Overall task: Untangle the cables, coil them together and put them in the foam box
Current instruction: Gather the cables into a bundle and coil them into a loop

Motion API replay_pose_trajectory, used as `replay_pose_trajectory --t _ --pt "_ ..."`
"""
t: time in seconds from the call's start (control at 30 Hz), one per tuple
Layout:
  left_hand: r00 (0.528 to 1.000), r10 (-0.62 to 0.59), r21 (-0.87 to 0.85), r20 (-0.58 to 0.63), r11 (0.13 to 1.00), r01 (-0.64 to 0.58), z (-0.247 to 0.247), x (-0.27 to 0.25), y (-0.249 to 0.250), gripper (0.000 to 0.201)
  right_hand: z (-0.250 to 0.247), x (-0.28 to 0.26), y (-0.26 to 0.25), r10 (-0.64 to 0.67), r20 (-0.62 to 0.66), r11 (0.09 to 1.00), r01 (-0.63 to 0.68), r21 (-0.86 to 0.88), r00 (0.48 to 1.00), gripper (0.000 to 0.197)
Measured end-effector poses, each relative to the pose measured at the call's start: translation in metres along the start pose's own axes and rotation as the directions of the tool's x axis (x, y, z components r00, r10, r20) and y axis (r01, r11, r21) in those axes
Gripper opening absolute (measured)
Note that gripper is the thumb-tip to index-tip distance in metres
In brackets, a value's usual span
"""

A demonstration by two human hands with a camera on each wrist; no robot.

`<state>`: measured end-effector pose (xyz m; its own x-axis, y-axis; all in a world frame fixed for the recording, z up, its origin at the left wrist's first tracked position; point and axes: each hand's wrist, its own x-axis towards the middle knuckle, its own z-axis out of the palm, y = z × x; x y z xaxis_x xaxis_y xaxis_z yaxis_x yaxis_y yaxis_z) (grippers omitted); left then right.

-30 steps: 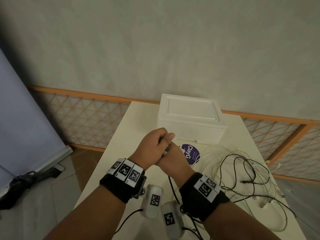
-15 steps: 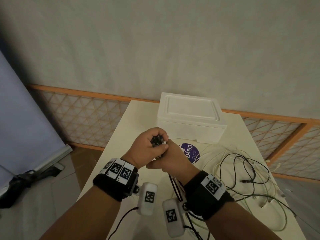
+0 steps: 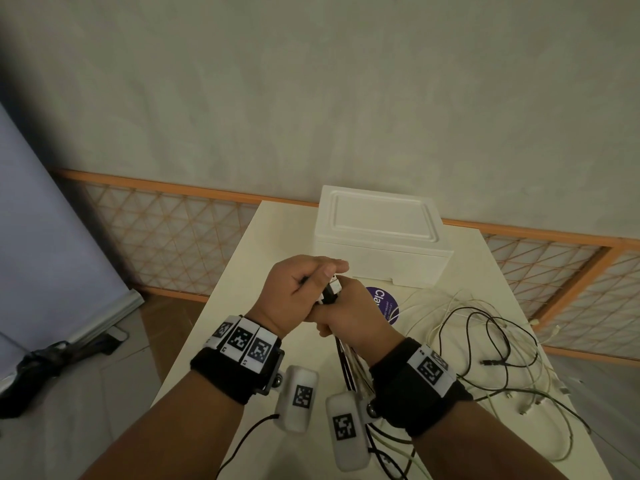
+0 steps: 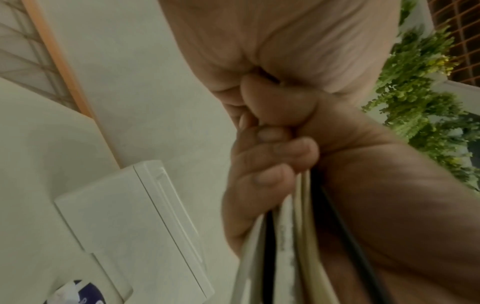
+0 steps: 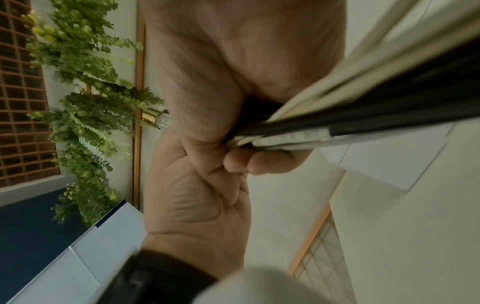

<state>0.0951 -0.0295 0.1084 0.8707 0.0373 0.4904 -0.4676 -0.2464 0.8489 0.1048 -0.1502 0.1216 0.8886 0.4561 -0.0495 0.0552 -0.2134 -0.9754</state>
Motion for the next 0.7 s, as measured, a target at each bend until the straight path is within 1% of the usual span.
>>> replay_pose_trajectory --t 0.03,0.13,0.23,0.3,0.4,0.47,0.53,0.57,0.6,0.63,0.67,0.7 --pt "1.0 0.01 0.02 0.007 1.0 -0.01 0.0 0.0 0.001 0.025 0.0 0.0 -0.002 -0.004 -0.003 1.0 0.005 0.002 1.0 0.009" --pt "1.0 0.015 -0.008 0.004 1.0 -0.015 0.0 -0.002 0.003 0.027 0.0 0.001 -0.002 -0.013 -0.01 0.999 0.013 -0.043 1.0 0.021" --pt "1.0 -0.026 -0.012 -0.009 1.0 0.026 0.0 -0.002 0.002 0.028 0.002 0.001 -0.001 0.011 -0.005 0.999 -0.012 -0.043 1.0 0.017" --pt "0.999 -0.043 0.001 0.02 0.999 0.043 0.0 -0.002 0.002 0.031 0.002 0.001 -0.001 0.036 -0.017 0.999 -0.036 -0.035 0.999 0.016" --pt "0.996 0.014 0.12 0.083 0.992 -0.024 -0.001 0.0 0.001 0.033 -0.001 0.001 -0.003 0.047 -0.066 0.998 -0.05 -0.036 0.997 0.02" --pt "0.994 0.039 0.143 0.103 0.988 -0.053 0.0 0.0 0.001 0.035 -0.001 0.003 -0.003 0.041 -0.087 0.996 -0.047 -0.075 0.995 0.022" --pt "0.993 0.006 0.127 0.117 0.992 -0.021 0.001 0.001 0.001 0.031 0.0 0.004 -0.002 0.043 -0.082 0.995 -0.05 -0.085 0.996 0.028" --pt "0.99 -0.043 0.086 0.132 0.996 0.031 0.001 0.002 0.001 0.028 0.001 0.004 -0.001 0.054 -0.078 0.994 -0.061 -0.089 0.995 0.027" --pt "0.982 -0.11 -0.03 0.154 0.993 0.116 -0.001 0.002 0.002 0.027 0.001 0.005 0.001 0.062 -0.077 0.994 -0.069 -0.089 0.995 0.024" --pt "0.966 -0.173 -0.208 0.191 0.955 0.212 -0.004 0.004 0.005 0.033 0.001 0.005 0.001 0.07 -0.071 0.994 -0.076 -0.084 0.995 0.02" --pt "0.947 -0.22 -0.402 0.235 0.865 0.301 -0.009 0.005 0.007 0.045 0.001 0.005 0.002 0.08 -0.062 0.994 -0.084 -0.068 0.995 0.015" --pt "0.925 -0.266 -0.566 0.273 0.733 0.378 -0.013 0.008 0.01 0.057 0.0 0.005 0.002 0.089 -0.048 0.994 -0.092 -0.053 0.995 0.009"
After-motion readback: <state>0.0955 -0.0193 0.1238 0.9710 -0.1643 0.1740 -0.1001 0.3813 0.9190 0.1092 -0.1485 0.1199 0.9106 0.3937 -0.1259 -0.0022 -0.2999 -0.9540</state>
